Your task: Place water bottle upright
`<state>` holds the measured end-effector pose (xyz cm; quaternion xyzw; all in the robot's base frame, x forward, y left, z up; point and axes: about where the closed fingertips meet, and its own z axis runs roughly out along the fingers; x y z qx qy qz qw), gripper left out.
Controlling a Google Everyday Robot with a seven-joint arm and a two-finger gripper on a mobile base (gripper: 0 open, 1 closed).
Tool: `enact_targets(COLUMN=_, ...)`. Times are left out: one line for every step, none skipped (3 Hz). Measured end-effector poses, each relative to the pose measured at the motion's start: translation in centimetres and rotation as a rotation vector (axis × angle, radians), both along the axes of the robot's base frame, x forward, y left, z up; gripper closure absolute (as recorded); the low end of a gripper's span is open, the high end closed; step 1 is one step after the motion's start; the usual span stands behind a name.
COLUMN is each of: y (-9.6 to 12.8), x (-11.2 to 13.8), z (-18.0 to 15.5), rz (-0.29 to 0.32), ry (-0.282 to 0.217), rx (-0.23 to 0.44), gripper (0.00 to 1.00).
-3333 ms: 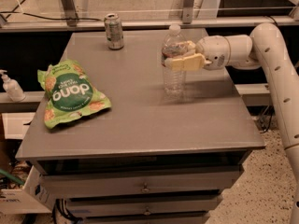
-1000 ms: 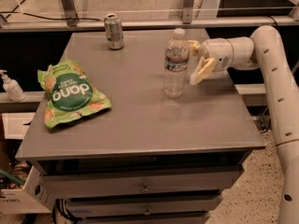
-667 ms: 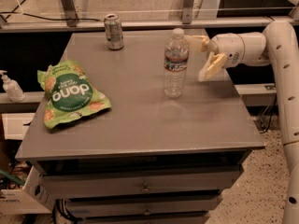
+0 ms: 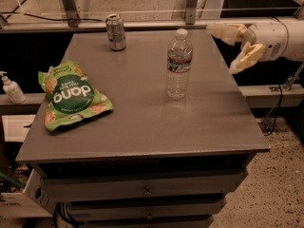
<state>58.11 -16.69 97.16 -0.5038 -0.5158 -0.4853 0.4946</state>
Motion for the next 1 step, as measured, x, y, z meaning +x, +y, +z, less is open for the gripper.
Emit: enact_targets(y=0.26, x=0.42, z=0.26, rz=-0.013, ry=0.012, rx=0.008, gripper=0.00)
